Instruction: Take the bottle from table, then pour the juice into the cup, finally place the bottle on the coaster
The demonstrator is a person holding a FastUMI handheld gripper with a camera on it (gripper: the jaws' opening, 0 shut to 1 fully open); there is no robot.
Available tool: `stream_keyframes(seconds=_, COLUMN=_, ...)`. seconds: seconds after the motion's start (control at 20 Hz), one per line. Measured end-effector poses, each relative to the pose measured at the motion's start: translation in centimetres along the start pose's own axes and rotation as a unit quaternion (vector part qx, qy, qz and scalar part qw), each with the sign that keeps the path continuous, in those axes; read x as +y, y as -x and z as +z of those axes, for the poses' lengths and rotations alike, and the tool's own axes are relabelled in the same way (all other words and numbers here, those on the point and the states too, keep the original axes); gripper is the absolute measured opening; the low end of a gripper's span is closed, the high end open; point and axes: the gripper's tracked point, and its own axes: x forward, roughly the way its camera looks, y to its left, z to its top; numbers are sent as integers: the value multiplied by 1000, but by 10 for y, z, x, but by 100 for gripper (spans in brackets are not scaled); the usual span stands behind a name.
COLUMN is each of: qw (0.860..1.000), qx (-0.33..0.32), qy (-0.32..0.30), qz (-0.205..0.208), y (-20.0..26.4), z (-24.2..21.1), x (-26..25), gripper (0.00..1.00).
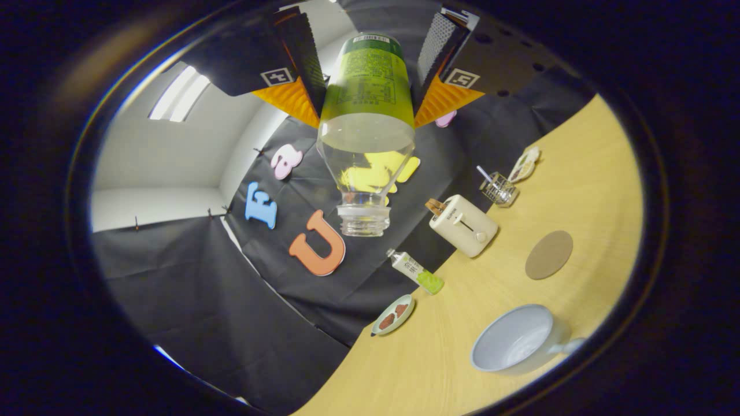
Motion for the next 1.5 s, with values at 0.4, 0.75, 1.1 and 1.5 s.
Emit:
stream_keyframes(seconds=0.4, qw=975, qx=21, qy=-215, qz=47, y=9, z=7, x=32, gripper=80)
stream_keyframes(seconds=0.75, qw=862, qx=71, qy=-478, qz=154, y=7, z=21, x=43, gripper=80)
stream_keyframes(seconds=1.1, qw=734, qx=107, qy=-620, qz=254, y=-3, z=52, x=74, gripper=80)
stream_keyframes(seconds=1.5, qw=611, qx=132, qy=-731, qz=272, y=-33, z=89, x=126, gripper=81)
